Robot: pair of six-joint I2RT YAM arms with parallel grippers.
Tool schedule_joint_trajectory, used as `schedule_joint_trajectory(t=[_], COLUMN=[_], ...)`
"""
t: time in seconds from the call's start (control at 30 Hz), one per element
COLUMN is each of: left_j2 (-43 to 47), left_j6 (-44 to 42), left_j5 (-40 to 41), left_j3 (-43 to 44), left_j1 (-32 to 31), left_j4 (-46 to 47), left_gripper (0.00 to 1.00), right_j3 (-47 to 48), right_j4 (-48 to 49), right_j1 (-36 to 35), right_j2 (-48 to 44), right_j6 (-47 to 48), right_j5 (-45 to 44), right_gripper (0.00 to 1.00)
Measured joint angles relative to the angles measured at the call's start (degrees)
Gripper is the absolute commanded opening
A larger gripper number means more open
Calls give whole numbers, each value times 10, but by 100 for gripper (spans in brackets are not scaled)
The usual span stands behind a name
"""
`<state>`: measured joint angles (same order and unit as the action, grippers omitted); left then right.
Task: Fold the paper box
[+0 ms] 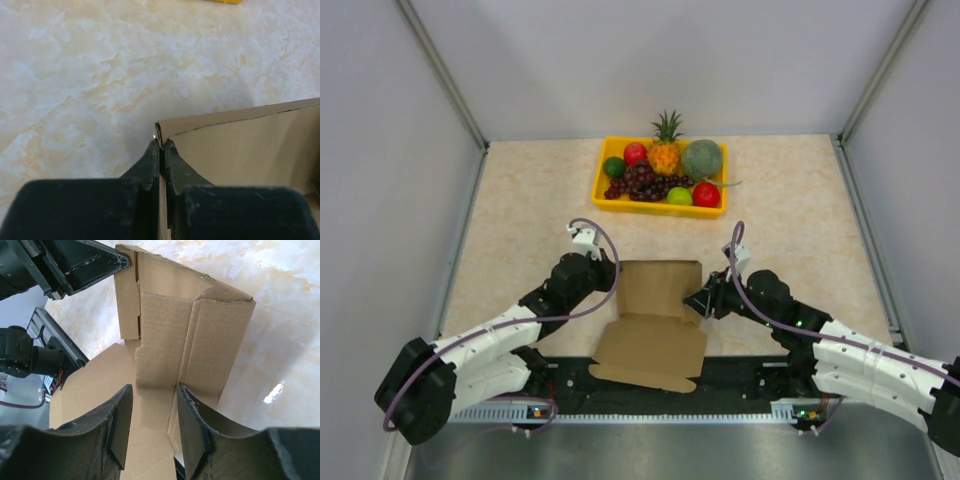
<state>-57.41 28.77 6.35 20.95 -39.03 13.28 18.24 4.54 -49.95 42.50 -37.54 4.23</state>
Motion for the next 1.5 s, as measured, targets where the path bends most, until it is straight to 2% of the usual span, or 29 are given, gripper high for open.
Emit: schedule_joint_trajectory(t=[0.07,0.1,0.13,0.2,0.33,0.5,0.93,1.03,1.1,1.17,1.43,1.47,1.5], left_j2=[3,6,9,12,14,14,7,2,2,2,-4,-5,-5], left_j6=[0,1,1,1,3,8,13,13,13,13,16,17,18], left_j5=[-1,-2,-2,-2,-10,-29,-53,-55,-54,-54,-52,-52,-52], left_j3=[-1,-2,-4,-7,-9,-9,-9,-8,-8,-8,-7,-7,-6], left_j1=[0,0,0,0,0,0,-4,-4,-5,-7,-12,-12,-12], left_j4=[0,1,2,2,2,3,8,8,8,8,8,8,8], left_gripper=[0,0,0,0,0,0,0,0,0,0,0,0,0], right_j3=[0,0,0,0,1,17,104,123,136,148,202,207,210], right_j4=[2,2,2,0,-25,-68,-191,-216,-233,-252,-316,-322,-327], right_j1=[0,0,0,0,0,1,-27,-49,-63,-74,-112,-117,-120], right_j2=[0,-1,-2,-3,-4,17,95,120,136,152,206,211,214], right_j6=[1,2,3,7,8,9,7,7,8,6,-4,-7,-10], right_j5=[-1,-1,-3,-11,-46,-79,-186,-221,-248,-274,-365,-373,-378], right_gripper=[36,25,17,11,25,32,32,24,13,9,15,16,23])
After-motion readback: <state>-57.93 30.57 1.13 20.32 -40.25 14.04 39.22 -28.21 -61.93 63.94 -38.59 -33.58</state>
